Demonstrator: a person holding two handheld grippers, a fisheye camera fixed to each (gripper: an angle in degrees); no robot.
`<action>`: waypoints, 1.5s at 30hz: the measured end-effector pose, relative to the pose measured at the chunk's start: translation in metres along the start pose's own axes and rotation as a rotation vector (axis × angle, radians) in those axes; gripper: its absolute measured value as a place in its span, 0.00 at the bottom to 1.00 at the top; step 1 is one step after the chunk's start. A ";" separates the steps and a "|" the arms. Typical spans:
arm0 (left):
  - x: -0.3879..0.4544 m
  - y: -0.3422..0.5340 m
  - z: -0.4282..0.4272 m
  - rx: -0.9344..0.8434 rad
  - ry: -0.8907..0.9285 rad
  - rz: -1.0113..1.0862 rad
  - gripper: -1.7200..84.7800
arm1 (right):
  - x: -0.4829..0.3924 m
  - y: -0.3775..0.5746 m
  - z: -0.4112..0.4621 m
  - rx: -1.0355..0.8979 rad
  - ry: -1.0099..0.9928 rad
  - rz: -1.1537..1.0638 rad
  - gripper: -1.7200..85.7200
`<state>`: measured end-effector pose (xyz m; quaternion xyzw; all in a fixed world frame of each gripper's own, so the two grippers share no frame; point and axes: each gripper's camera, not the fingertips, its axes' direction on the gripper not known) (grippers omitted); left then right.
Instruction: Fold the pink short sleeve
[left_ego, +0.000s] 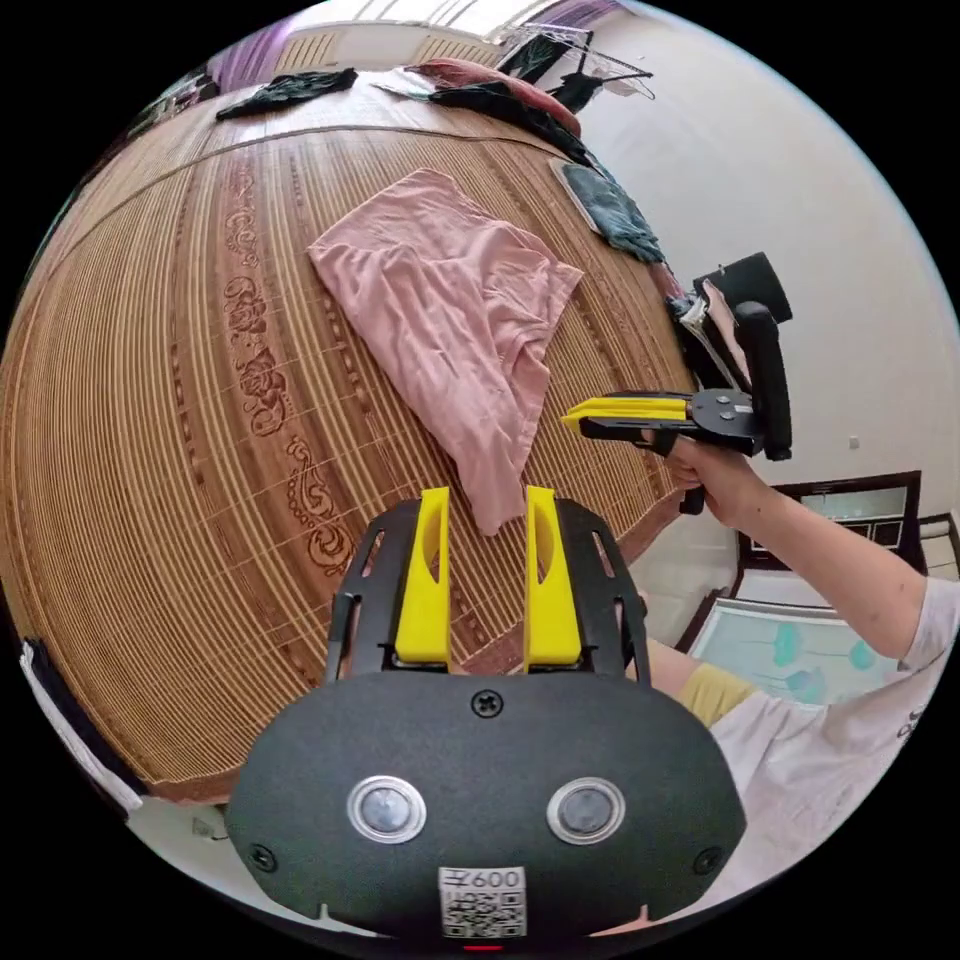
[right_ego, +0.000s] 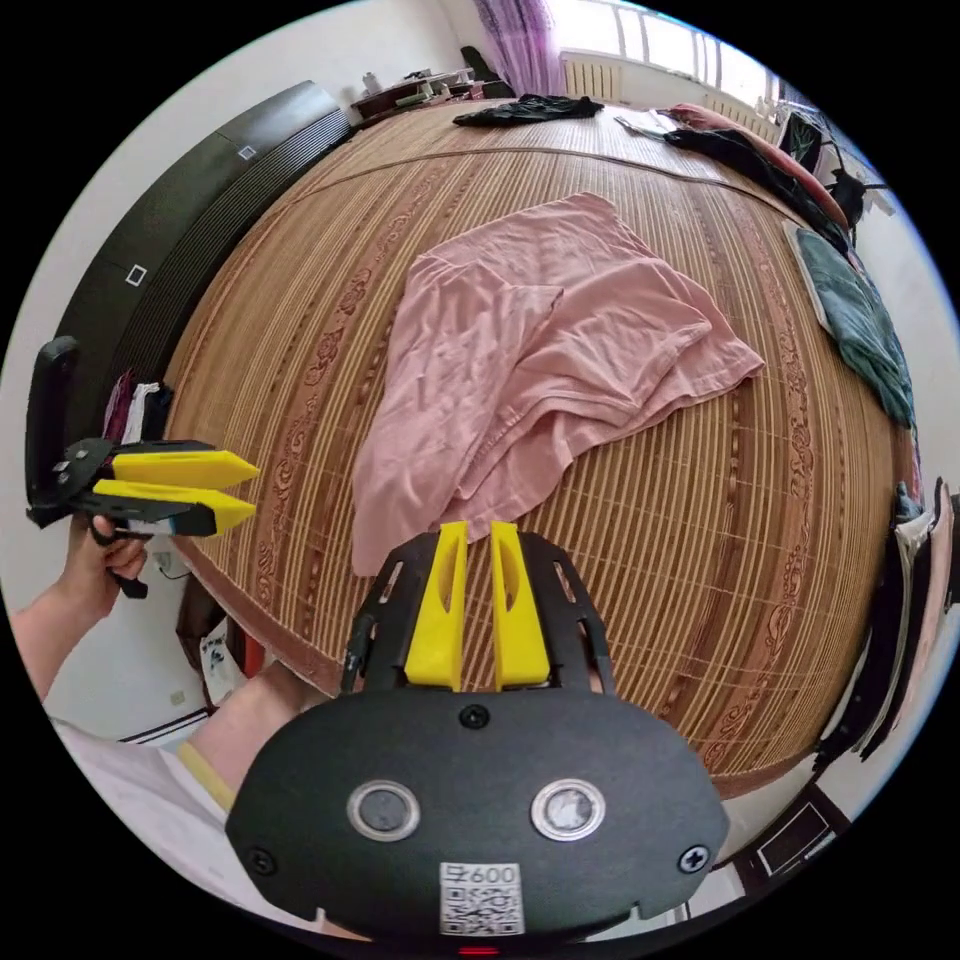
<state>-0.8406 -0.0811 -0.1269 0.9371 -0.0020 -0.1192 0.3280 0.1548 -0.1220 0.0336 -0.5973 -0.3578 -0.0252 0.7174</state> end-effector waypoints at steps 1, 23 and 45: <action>0.018 -0.011 -0.001 0.054 -0.052 0.059 0.15 | 0.025 -0.009 0.012 0.052 0.010 -0.013 0.01; -0.108 0.316 -0.170 0.749 -0.508 -0.469 0.05 | 0.133 0.214 0.028 0.027 0.036 -0.641 0.01; 0.090 0.346 -0.064 0.047 -0.443 0.773 0.11 | 0.367 0.341 -0.064 0.288 0.031 -0.491 0.02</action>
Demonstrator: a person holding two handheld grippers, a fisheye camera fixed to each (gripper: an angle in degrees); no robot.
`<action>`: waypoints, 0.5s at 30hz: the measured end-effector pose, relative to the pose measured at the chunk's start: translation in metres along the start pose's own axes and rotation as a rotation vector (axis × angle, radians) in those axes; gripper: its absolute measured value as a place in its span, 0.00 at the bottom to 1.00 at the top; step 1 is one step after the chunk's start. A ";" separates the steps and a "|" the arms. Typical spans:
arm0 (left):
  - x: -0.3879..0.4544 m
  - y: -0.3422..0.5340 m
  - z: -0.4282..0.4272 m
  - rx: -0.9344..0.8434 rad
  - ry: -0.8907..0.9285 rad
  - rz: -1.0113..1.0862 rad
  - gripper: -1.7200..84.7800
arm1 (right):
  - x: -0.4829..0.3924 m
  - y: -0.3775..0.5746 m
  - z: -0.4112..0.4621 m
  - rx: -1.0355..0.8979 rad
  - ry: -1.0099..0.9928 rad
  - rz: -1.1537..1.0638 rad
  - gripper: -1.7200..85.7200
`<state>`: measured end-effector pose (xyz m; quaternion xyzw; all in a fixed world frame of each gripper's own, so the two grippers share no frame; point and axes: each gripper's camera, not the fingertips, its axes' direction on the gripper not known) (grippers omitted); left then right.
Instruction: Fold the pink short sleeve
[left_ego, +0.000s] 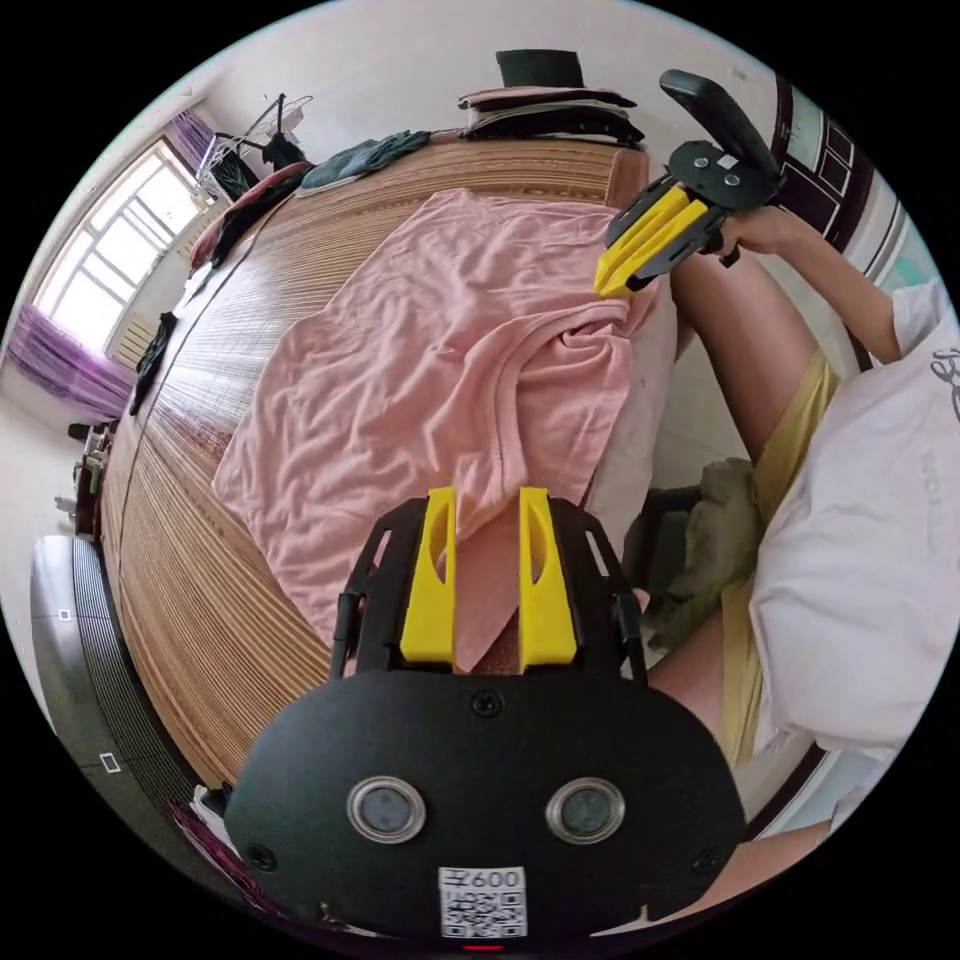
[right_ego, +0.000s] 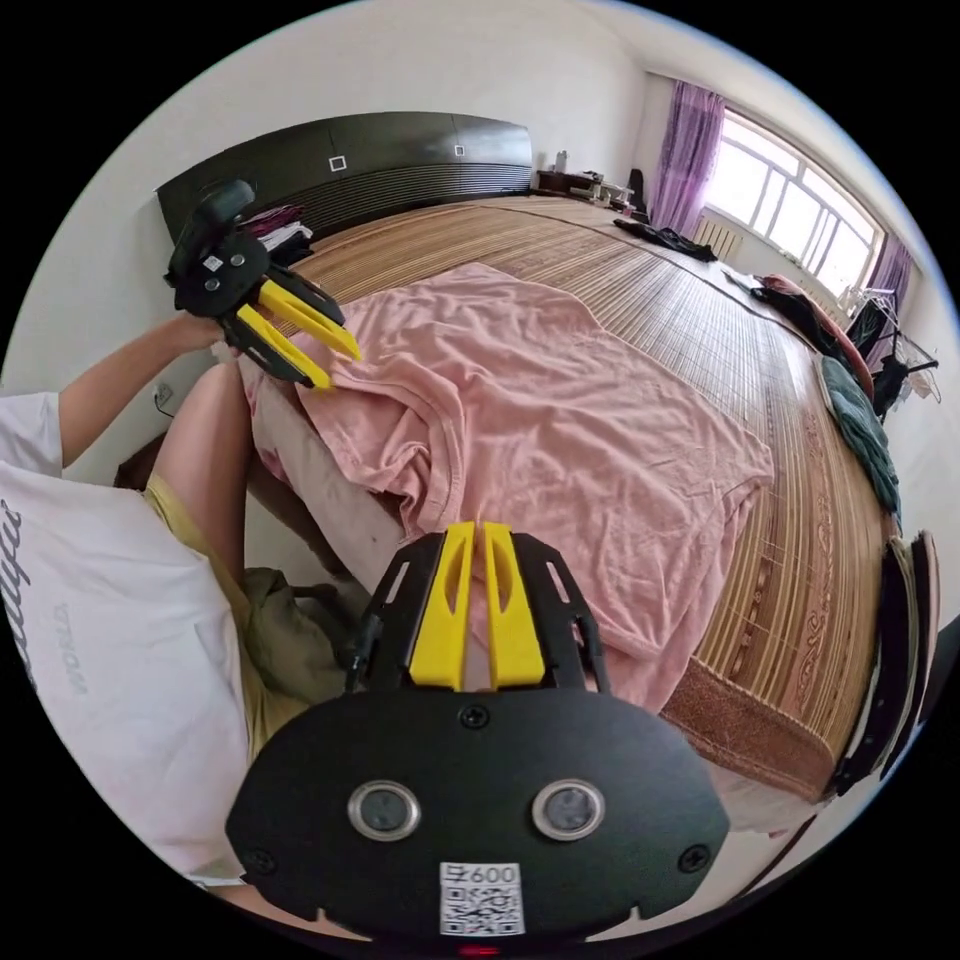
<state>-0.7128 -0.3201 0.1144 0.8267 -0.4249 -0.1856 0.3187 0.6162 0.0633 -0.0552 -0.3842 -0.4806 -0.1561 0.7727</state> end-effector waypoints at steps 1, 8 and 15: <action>-0.001 0.006 -0.001 0.027 -0.012 -0.025 0.08 | 0.007 0.002 -0.005 -0.006 0.000 -0.011 0.02; -0.031 0.008 -0.066 0.151 -0.133 -0.072 0.05 | 0.040 -0.012 -0.109 0.168 0.134 -0.086 0.01; -0.212 -0.110 -0.088 -0.022 -0.373 -0.101 0.08 | 0.197 -0.190 -0.138 0.199 0.627 -0.037 0.01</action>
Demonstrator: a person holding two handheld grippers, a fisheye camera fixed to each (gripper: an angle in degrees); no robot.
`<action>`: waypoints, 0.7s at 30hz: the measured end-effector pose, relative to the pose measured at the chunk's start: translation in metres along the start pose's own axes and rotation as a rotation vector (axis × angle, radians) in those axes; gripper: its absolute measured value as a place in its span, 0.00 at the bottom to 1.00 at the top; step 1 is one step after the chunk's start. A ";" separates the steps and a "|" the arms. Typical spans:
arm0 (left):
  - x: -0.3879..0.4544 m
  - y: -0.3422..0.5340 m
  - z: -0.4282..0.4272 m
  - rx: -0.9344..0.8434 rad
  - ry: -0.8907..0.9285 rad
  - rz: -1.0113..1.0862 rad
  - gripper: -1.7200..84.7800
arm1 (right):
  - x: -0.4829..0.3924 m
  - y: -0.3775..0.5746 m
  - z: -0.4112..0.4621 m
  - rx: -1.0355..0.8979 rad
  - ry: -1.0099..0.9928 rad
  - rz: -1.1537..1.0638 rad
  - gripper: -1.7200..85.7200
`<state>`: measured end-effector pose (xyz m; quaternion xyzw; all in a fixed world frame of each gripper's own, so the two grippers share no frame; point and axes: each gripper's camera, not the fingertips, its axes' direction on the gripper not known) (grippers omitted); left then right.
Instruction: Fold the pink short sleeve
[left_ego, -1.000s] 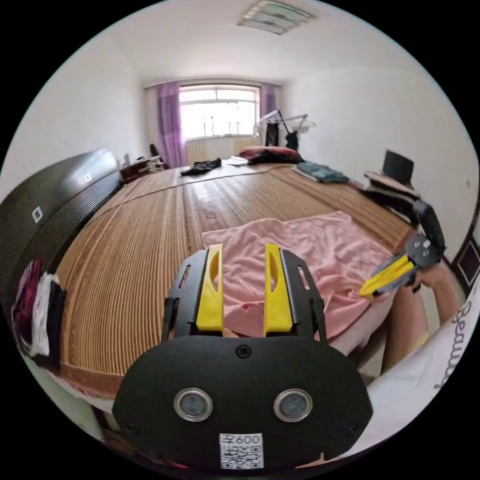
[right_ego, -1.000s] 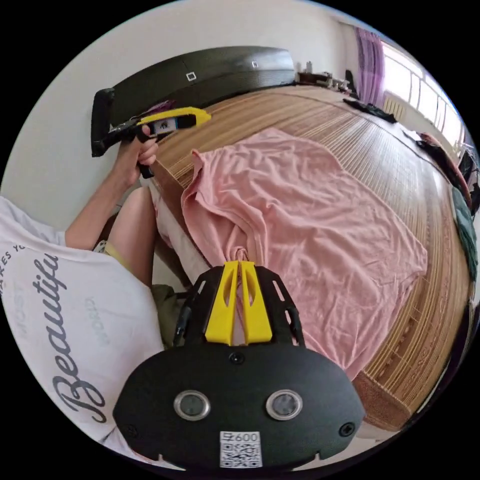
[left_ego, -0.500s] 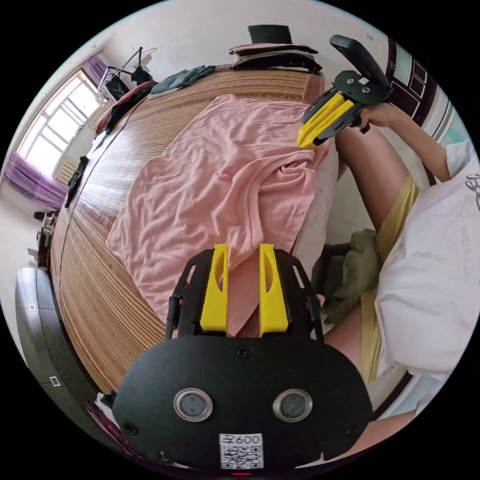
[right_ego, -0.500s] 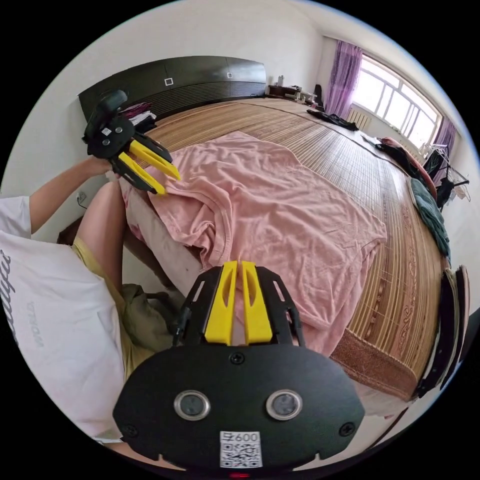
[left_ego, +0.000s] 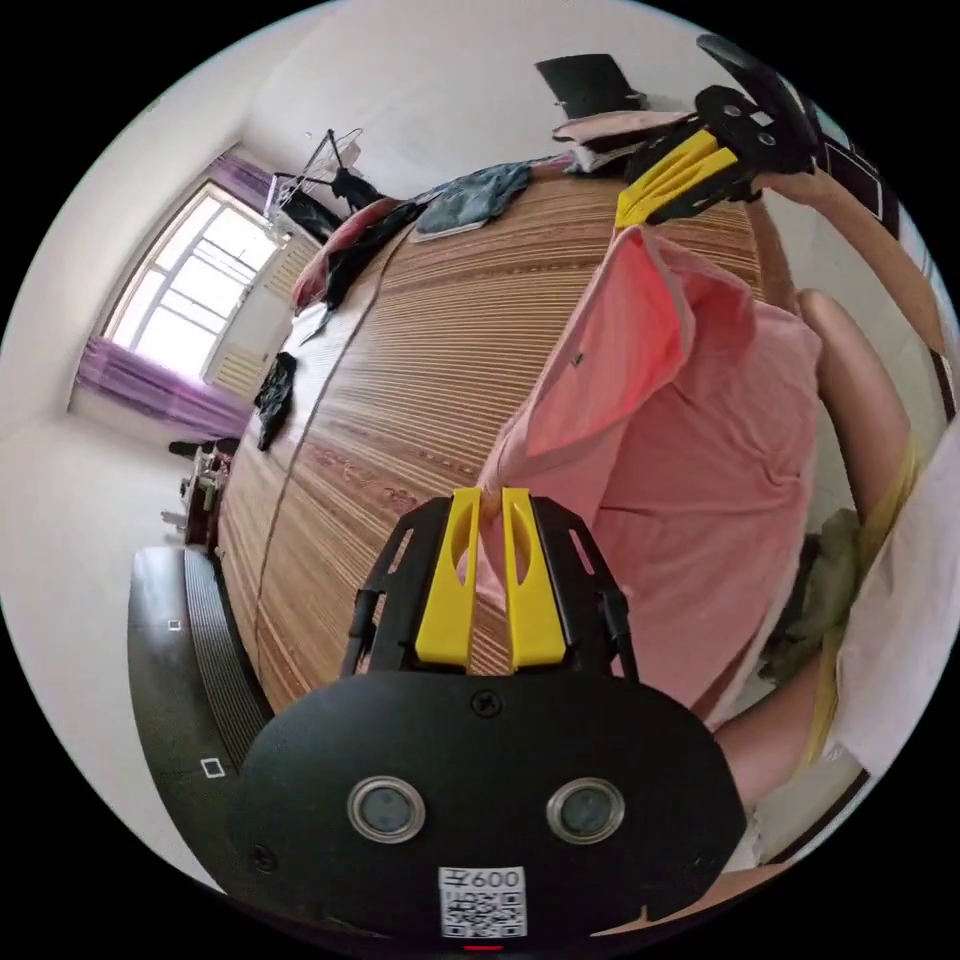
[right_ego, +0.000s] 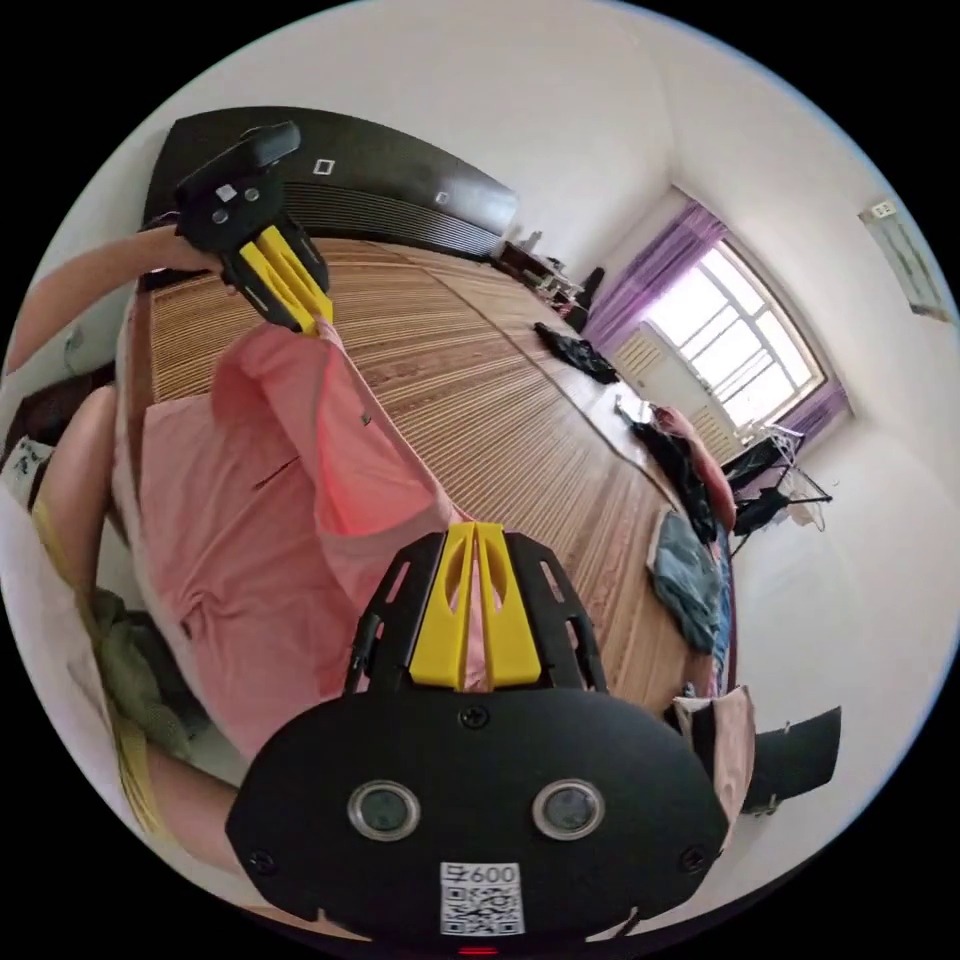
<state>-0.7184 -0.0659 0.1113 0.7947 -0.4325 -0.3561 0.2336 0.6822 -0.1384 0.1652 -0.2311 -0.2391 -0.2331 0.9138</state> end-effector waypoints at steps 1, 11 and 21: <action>-0.055 -0.028 0.005 -0.034 -0.076 -0.216 0.09 | 0.032 -0.023 0.017 -0.003 0.239 0.159 0.01; -0.029 0.066 0.016 0.252 0.219 -0.414 0.20 | -0.044 0.107 -0.018 0.031 -0.246 0.128 0.02; 0.055 0.279 0.102 0.005 0.390 -0.600 0.12 | -0.068 0.234 -0.048 -0.312 -0.507 0.101 0.04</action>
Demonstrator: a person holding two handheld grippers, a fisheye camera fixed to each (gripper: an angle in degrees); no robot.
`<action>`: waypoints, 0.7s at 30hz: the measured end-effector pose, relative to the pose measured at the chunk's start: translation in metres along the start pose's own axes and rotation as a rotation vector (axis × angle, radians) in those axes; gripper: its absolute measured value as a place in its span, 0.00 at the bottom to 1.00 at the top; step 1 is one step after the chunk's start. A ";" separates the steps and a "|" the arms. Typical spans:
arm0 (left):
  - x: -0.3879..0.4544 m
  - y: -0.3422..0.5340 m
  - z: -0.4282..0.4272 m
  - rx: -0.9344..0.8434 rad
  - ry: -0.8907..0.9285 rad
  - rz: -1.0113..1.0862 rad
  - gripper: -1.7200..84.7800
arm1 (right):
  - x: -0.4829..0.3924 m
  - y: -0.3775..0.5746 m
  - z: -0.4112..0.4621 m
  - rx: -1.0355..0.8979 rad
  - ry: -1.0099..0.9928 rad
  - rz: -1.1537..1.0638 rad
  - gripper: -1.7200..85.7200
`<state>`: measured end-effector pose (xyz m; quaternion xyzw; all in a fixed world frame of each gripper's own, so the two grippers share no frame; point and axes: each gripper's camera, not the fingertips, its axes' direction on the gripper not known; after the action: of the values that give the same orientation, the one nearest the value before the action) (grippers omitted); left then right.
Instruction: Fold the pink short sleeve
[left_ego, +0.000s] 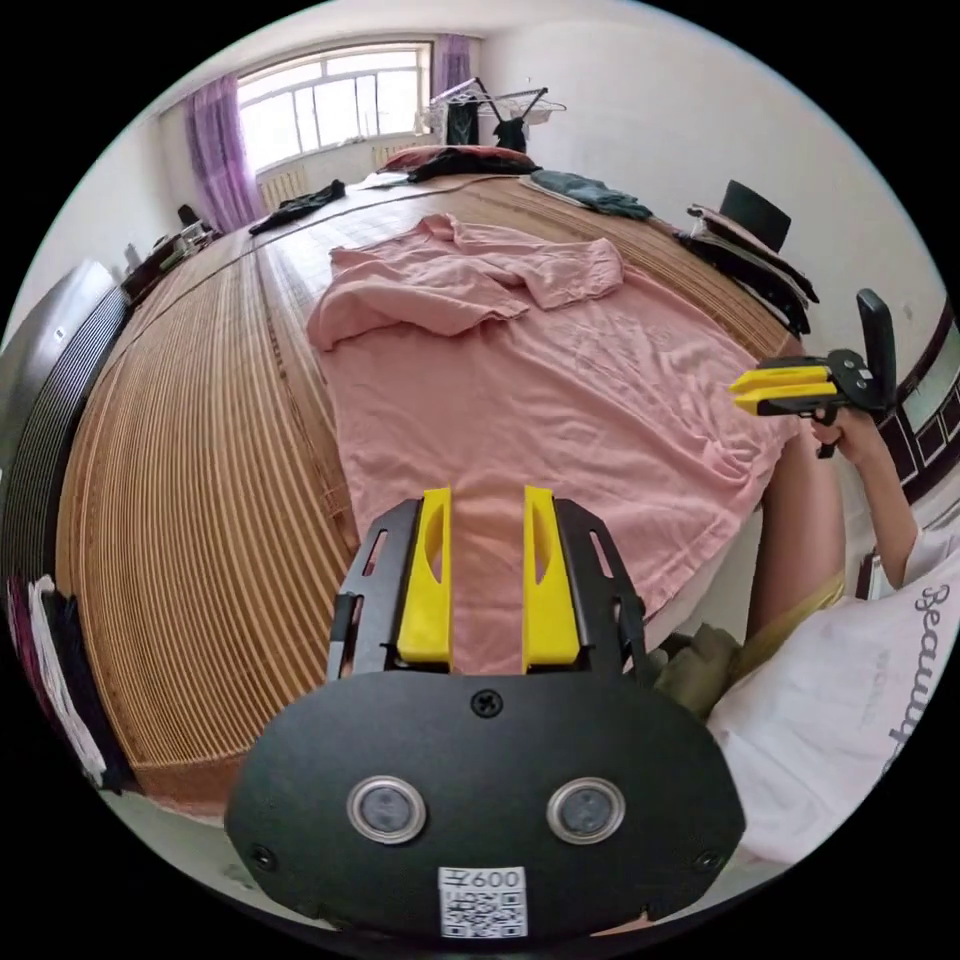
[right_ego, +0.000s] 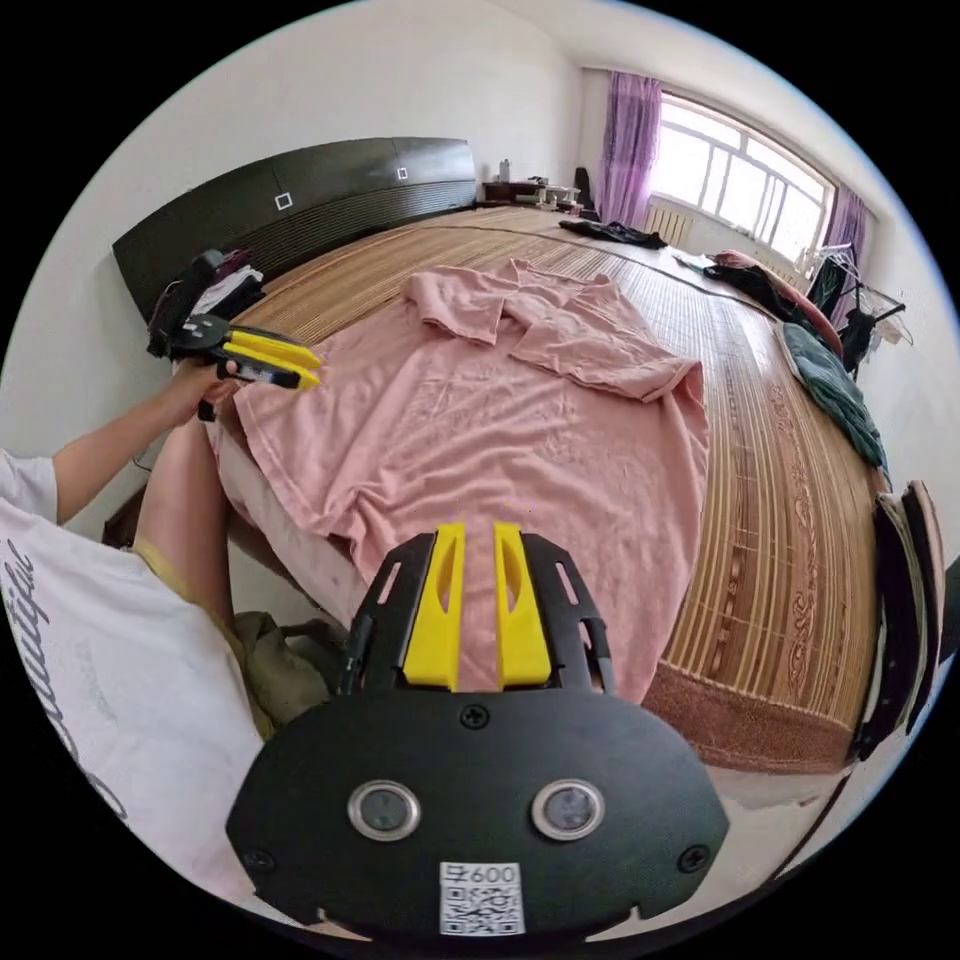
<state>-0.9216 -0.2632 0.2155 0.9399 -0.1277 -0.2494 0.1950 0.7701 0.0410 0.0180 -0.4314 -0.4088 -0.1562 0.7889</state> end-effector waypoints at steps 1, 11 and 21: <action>-0.009 0.007 0.002 0.010 -0.008 -0.022 0.09 | 0.002 0.003 0.004 0.000 0.025 -0.040 0.04; 0.028 0.043 0.003 -0.108 -0.270 0.271 0.05 | 0.032 -0.043 0.023 -0.065 0.213 -0.066 0.01; 0.051 0.166 -0.066 0.066 -0.431 0.414 0.15 | 0.087 0.008 -0.007 -0.012 0.165 0.043 0.01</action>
<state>-0.8680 -0.4086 0.3182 0.8252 -0.3631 -0.3938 0.1792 0.8319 0.0492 0.0795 -0.4305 -0.3324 -0.1767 0.8203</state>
